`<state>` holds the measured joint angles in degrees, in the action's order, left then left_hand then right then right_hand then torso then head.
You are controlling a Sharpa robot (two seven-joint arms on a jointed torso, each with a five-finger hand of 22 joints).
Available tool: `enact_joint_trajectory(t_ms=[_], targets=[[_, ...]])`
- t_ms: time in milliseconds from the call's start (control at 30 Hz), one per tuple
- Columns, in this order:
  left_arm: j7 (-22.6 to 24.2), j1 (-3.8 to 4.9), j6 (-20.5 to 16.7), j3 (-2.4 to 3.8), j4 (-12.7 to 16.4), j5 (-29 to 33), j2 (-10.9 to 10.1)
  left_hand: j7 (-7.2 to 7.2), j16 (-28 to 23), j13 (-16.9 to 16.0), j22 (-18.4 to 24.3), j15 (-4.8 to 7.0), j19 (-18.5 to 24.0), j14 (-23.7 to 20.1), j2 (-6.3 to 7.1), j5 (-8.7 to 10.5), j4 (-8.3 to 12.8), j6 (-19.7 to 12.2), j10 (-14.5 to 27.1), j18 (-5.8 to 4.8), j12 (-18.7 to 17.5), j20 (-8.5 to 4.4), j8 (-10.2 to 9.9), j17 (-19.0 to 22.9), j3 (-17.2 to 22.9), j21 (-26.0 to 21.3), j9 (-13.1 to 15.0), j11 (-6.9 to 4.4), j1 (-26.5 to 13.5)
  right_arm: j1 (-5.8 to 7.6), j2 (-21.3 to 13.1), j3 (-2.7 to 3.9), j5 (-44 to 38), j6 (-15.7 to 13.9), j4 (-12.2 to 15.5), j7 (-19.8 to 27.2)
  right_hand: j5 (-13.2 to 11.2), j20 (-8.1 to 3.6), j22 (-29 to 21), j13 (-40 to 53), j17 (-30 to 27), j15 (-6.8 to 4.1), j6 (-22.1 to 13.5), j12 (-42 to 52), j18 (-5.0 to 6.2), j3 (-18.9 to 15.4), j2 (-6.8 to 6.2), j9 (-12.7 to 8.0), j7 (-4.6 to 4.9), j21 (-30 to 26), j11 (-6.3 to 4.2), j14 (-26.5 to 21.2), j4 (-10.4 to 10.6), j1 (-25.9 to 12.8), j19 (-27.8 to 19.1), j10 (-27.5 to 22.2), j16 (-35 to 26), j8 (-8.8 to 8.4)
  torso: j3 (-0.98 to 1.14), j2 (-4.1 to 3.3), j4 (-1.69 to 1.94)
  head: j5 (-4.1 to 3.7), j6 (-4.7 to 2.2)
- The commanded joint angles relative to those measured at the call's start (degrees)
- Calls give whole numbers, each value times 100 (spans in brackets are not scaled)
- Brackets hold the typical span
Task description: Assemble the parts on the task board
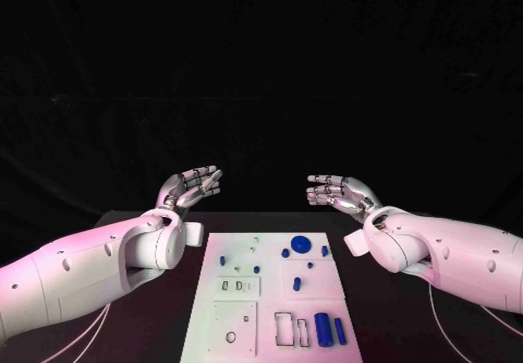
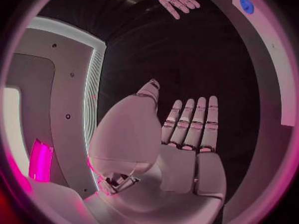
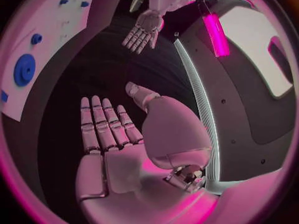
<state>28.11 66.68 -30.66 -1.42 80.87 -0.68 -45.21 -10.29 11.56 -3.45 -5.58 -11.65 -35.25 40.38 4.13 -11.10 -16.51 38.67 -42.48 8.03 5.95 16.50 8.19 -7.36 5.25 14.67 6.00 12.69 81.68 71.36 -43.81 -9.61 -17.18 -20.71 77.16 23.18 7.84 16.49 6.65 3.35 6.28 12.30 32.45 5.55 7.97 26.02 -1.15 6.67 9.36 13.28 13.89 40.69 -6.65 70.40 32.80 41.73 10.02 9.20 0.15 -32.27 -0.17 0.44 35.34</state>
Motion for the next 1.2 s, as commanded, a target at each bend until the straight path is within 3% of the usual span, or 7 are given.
enact_joint_trajectory(t_ms=[33,233,500,733,900,1067,1200], targets=[[34,24,444,3,161,-196,-43,-406,418,-34,-93,236,-929,1137,-15,39,13,977,-1151,254,111,-47,286,-272,129,403,170,-117,253,26,3,-6,-1547,-153,15,16,-48,-25,148,32,111,-231,1372,63,231,218,-129,215,608,431,-179,1127,-294,176,877,1294,268,370,-10,-93,-3,-14,7],[-7,59,637,6,397,-357,-190,-360,300,-29,-42,236,-938,1069,174,53,123,1057,-1301,246,34,-50,291,-292,189,367,178,-148,596,120,-57,3,-2381,-118,52,-117,10,-177,242,29,139,-404,1720,-50,254,436,-245,215,489,695,-317,1674,-381,154,1297,1745,373,406,-29,-208,28,-29,6],[-66,132,760,12,786,-417,-415,-328,394,-45,-51,321,-1135,1354,254,56,79,1155,-1583,258,34,-107,305,-397,211,456,189,-212,692,237,-106,20,-3608,60,155,-624,-22,-334,375,40,236,-565,1954,-157,251,491,-380,215,388,981,-436,2189,-361,53,1572,2145,468,397,-63,-381,82,-64,36],[-102,156,839,20,1170,-442,-606,-285,540,-46,-123,417,-1477,1645,295,53,23,1279,-1811,258,-23,-239,335,-565,262,676,205,-275,737,275,-82,31,-5079,196,241,-1250,191,-675,785,108,648,-914,2397,-96,249,370,-512,328,128,1705,-737,3069,-368,76,2091,2922,838,548,-103,-539,135,-109,60],[-101,158,889,22,1321,-486,-660,-274,555,-46,-149,429,-1551,1659,299,53,19,1295,-1843,256,-41,-270,340,-594,278,740,207,-286,743,264,-43,33,-5883,280,302,-1594,153,-828,1079,118,1015,-1053,2451,-181,244,294,-592,370,64,2167,-818,3521,-333,23,2290,3090,1095,498,-137,-651,187,-144,73],[-95,158,907,23,1409,-501,-711,-273,554,-46,-154,429,-1563,1656,303,54,17,1297,-1848,255,-44,-274,340,-598,278,751,207,-287,740,241,12,34,-6677,359,354,-1928,152,-958,1322,119,1496,-1177,2458,-198,255,247,-728,399,22,2577,-870,4112,-258,-107,2645,3076,1603,434,-159,-740,218,-161,80],[-93,159,908,25,1451,-506,-741,-277,547,-44,-167,427,-1595,1639,309,56,12,1293,-1849,254,-60,-287,335,-607,276,783,205,-283,725,221,65,34,-7039,311,369,-2108,302,-1034,1580,157,2219,-1209,2458,-197,244,207,-968,451,11,2971,-874,4487,-112,-365,2993,2906,2563,366,-179,-802,227,-180,66]])
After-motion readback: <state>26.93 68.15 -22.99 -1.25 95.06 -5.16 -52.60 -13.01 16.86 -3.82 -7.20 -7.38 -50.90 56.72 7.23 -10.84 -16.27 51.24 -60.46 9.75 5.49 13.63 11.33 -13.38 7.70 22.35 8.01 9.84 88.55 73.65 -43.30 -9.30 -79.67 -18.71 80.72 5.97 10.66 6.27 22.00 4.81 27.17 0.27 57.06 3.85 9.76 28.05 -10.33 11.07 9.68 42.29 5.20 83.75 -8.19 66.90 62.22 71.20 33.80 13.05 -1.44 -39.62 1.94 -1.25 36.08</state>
